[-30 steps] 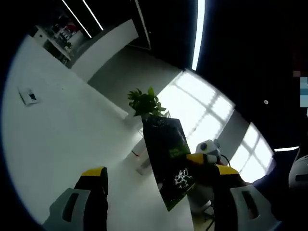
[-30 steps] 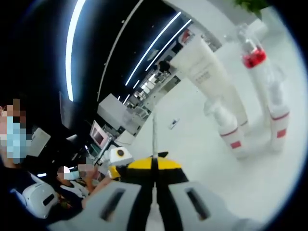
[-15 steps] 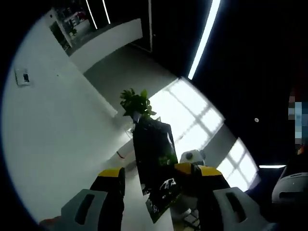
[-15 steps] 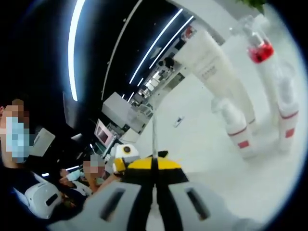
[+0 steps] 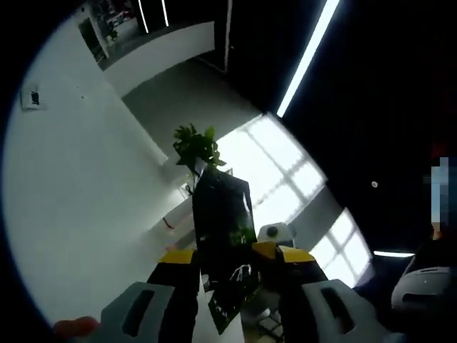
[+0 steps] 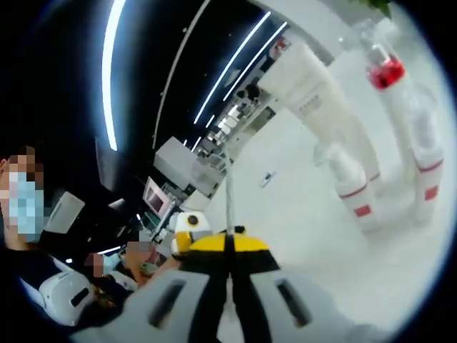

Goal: Arrange the skincare products in the storage area until every visible bottle or jar stands upright without overlapping.

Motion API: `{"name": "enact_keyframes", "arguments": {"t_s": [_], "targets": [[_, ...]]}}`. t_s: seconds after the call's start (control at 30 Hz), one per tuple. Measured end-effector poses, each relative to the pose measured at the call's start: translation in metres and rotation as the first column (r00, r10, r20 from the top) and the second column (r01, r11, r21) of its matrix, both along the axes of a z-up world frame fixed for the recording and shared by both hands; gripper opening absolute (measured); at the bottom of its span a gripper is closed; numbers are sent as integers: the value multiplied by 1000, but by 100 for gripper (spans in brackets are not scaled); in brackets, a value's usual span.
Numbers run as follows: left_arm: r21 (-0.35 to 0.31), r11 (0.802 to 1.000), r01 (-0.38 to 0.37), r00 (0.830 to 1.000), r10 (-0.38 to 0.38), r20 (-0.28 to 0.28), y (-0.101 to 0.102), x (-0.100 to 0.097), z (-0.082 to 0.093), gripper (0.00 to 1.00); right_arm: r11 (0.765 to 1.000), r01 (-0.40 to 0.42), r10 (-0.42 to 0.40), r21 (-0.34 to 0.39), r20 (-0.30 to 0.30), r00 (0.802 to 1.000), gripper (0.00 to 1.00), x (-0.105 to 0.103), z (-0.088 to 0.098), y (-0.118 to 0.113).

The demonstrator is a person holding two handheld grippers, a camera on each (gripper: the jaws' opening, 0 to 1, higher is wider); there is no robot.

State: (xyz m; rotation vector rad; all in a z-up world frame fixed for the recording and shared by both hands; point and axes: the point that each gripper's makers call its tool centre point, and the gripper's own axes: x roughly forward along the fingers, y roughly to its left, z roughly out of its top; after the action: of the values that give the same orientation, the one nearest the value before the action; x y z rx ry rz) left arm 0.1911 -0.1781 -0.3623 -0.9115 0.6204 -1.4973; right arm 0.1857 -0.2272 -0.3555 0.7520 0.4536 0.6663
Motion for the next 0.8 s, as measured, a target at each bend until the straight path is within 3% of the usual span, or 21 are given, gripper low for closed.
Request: {"name": "enact_keyframes", "arguments": {"t_s": [0.17, 0.4, 0.8], "targets": [[6, 1000, 0, 1000, 0, 5, -1, 0, -1, 38, 1000, -2, 2, 3, -4, 1000, 0, 0, -1, -2], [22, 1000, 2, 1000, -3, 27, 0, 1, -3, 26, 1000, -1, 1, 3, -7, 1000, 0, 0, -3, -3], [51, 999, 1, 998, -4, 62, 2, 1, -8, 17, 1000, -9, 9, -4, -12, 1000, 0, -1, -7, 2]]}}
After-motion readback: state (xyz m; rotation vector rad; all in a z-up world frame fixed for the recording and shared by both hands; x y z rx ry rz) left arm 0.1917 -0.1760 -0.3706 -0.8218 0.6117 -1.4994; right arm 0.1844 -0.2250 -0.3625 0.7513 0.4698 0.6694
